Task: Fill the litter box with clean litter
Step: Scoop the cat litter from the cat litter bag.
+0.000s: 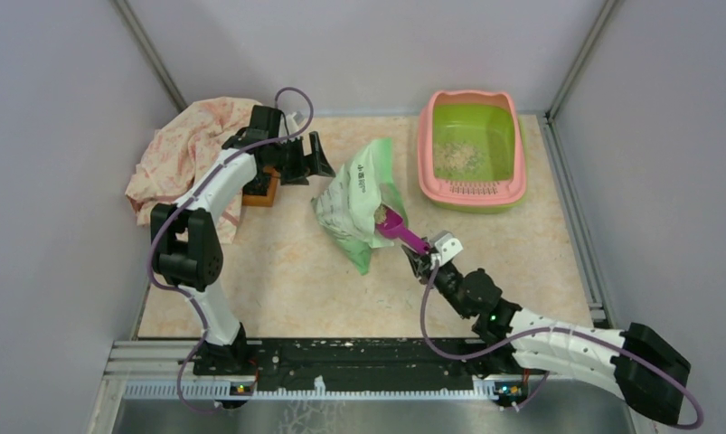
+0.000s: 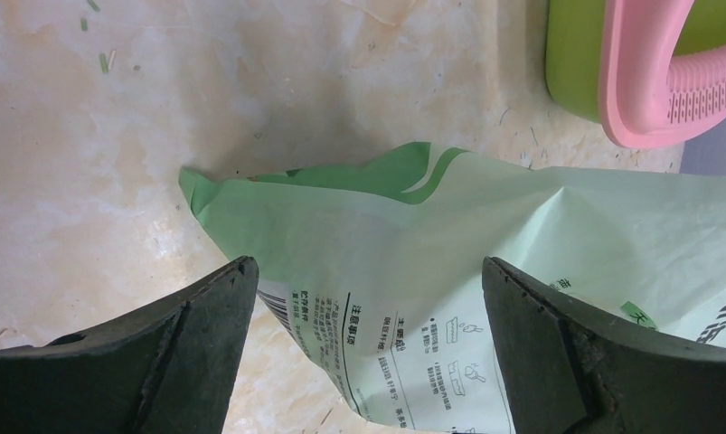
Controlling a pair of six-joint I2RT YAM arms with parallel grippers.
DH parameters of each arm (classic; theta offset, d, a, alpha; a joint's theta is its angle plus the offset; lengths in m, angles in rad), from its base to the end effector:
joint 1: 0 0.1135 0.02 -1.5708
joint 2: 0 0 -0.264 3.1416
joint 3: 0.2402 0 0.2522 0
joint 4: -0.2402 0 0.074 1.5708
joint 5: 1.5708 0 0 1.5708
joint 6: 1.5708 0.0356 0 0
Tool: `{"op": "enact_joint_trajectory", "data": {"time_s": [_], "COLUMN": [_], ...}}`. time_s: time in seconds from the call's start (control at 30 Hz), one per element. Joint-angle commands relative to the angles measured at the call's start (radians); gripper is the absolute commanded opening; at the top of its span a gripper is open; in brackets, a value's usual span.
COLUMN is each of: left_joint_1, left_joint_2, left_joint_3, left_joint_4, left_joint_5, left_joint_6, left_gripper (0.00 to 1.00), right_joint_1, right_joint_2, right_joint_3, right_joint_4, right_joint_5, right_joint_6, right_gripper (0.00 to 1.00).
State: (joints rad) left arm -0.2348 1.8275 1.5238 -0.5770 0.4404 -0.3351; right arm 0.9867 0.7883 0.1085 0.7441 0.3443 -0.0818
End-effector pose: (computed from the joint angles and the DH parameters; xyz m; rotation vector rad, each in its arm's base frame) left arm 0.3916 -0.1093 0.2709 0.0752 2.4957 -0.7861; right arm 0.1034 0.1347 0.2003 -0.5253 1.4350 0.4656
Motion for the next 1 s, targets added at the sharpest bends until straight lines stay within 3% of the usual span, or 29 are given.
{"op": "enact_joint_trajectory", "data": {"time_s": [0.0, 0.37, 0.77, 0.97], "left_joint_1": [0.003, 0.002, 0.0, -0.003], "left_joint_2": [0.001, -0.012, -0.014, -0.012], "left_joint_3": [0.036, 0.047, 0.064, 0.074], "left_joint_4": [-0.006, -0.023, -0.04, -0.045], "left_joint_5": [-0.001, -0.013, -0.022, -0.028], "left_joint_6": [0.01, 0.01, 0.005, 0.001], "left_gripper": [0.99, 0.99, 0.99, 0.99], "right_joint_1": [0.015, 0.03, 0.045, 0.045], "right_joint_2": [-0.13, -0.188, -0.402, -0.422], "right_joint_3": [-0.03, -0.054, -0.063, -0.051], "right_joint_4": [-0.044, -0.001, -0.08, -0.085], "right_joint_5": [0.037, 0.04, 0.064, 0.061], "right_joint_6": [0.008, -0.028, -0.068, -0.081], "right_gripper": [0.0, 0.0, 0.0, 0.0]}}
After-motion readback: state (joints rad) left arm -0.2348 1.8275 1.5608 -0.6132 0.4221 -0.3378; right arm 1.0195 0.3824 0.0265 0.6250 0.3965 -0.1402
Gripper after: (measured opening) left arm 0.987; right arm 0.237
